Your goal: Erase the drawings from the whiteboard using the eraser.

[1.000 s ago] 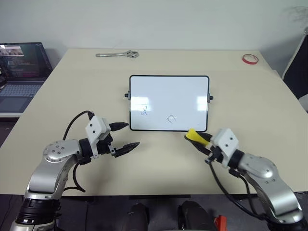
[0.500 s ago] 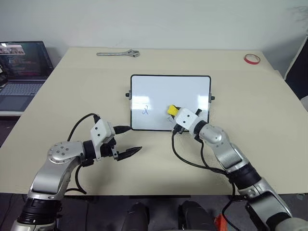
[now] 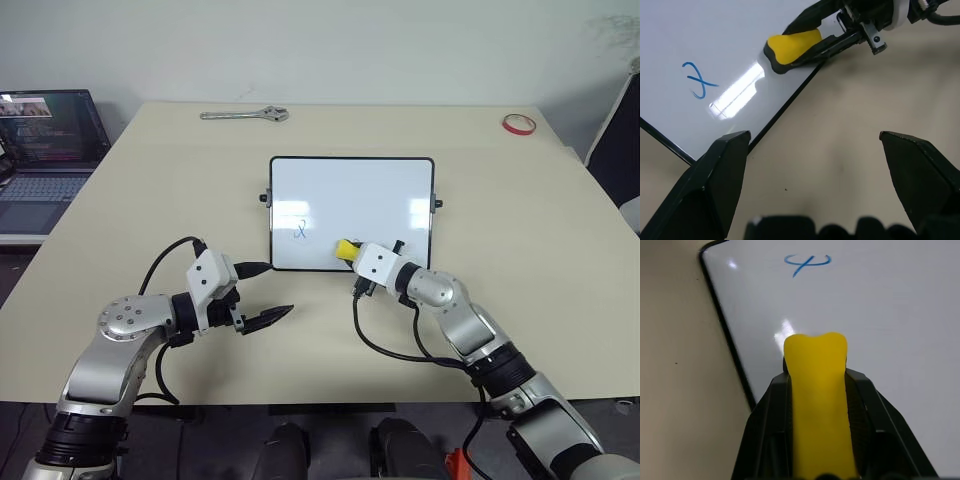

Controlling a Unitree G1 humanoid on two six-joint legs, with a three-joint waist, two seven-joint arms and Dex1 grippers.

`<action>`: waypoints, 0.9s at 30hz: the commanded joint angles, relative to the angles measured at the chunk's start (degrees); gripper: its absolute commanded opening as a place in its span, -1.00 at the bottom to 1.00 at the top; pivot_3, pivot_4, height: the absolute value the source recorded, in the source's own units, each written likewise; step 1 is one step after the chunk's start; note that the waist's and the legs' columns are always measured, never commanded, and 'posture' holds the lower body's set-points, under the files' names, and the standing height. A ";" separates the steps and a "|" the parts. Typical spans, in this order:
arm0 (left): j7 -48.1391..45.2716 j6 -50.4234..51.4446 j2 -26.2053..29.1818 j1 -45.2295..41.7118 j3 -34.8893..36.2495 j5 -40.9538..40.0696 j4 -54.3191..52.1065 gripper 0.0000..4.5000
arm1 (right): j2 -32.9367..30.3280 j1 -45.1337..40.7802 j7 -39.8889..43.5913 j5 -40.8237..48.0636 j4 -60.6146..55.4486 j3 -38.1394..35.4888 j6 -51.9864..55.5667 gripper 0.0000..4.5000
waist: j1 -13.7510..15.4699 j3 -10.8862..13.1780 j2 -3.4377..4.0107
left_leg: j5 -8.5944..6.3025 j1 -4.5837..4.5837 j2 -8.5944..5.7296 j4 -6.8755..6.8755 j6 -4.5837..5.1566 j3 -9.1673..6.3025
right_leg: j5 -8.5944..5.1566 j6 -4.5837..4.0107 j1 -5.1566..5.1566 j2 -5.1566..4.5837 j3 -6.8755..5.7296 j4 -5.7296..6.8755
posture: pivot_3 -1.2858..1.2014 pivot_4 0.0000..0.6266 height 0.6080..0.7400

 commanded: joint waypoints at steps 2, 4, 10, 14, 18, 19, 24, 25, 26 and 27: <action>-0.40 -0.90 0.45 -0.57 0.16 0.10 -0.83 1.00 | -0.63 -2.64 -6.79 -2.33 3.36 -5.16 1.51 -0.53 | 0.28 0.00 0.00 | 0.02 0.00 -0.01 0.01 -0.01 -0.03 | 0.03 0.01 0.01 0.00 -0.03 0.01 | 0.03 -0.52 1.00; -0.41 -0.90 0.40 -0.51 0.12 0.09 -0.85 1.00 | -0.86 -2.12 -5.44 -1.97 3.72 -4.78 2.20 -0.53 | 0.41 -0.01 -0.01 | 0.02 -0.01 -0.02 0.01 -0.01 -0.03 | 0.03 0.01 0.02 0.01 -0.05 -0.01 | 0.03 -0.52 1.00; -0.54 -1.29 0.38 -0.40 0.38 0.06 -0.34 1.00 | -2.16 2.73 6.43 -0.89 0.76 0.56 5.11 -0.53 | 0.21 -0.04 -0.04 | 0.01 0.01 0.01 -0.02 0.00 -0.01 | 0.03 0.01 0.04 0.00 -0.02 -0.03 | 0.03 -0.52 1.00; -0.68 -1.49 0.36 -0.30 0.45 0.10 -0.11 1.00 | -2.91 4.18 10.27 -1.11 -1.52 1.32 6.85 -0.53 | 0.07 -0.04 -0.03 | 0.01 0.15 0.01 -0.01 0.01 -0.01 | 0.03 0.01 0.14 0.01 0.00 -0.02 | 0.03 -0.52 1.00; -0.80 -1.57 0.32 -0.32 0.49 0.18 0.05 1.00 | -1.20 1.56 2.07 -3.05 0.11 -2.73 6.60 -0.53 | 0.04 -0.04 -0.03 | 0.03 0.15 0.02 0.00 0.01 -0.02 | 0.03 0.01 0.14 0.02 -0.01 -0.02 | 0.03 -0.52 1.00; -0.84 -1.60 0.30 -0.33 0.47 0.21 0.09 1.00 | -0.74 0.69 -0.27 -3.35 0.62 -3.78 6.63 -0.53 | 0.03 -0.04 -0.03 | 0.03 0.15 0.02 0.00 0.01 -0.02 | 0.03 0.01 0.14 0.02 -0.01 -0.01 | 0.03 -0.52 1.00; -0.67 -1.34 0.07 -0.38 0.29 0.22 -0.26 1.00 | -1.39 -0.29 -3.27 -3.86 2.34 -4.68 8.66 -0.53 | 0.59 -0.06 -0.06 | 0.10 0.15 -0.01 0.00 -0.01 -0.04 | 0.05 0.01 0.14 0.02 -0.02 -0.01 | 0.03 -0.52 1.00; -0.65 -1.32 0.05 -0.35 0.29 0.22 -0.31 1.00 | -1.94 0.13 -2.66 -4.23 2.52 -4.10 9.00 -0.53 | 0.73 -0.07 -0.08 | 0.10 0.15 -0.02 0.00 -0.01 -0.04 | 0.05 0.02 0.14 0.02 -0.02 -0.03 | 0.03 -0.52 1.00; -0.66 -1.30 0.03 -0.33 0.29 0.21 -0.33 1.00 | -2.57 0.51 -2.00 -4.77 2.62 -3.37 9.12 -0.53 | 0.80 -0.07 -0.08 | 0.09 0.14 -0.02 -0.01 -0.01 -0.04 | 0.05 0.02 0.15 0.02 -0.02 -0.04 | 0.03 -0.52 1.00; -0.64 -1.29 0.00 -0.33 0.32 0.22 -0.30 1.00 | -3.43 1.11 -0.66 -5.32 2.59 -2.25 8.84 -0.53 | 0.87 -0.07 -0.08 | 0.09 0.14 -0.01 -0.01 -0.01 -0.03 | 0.05 0.02 0.16 0.02 -0.02 -0.05 | 0.03 -0.52 1.00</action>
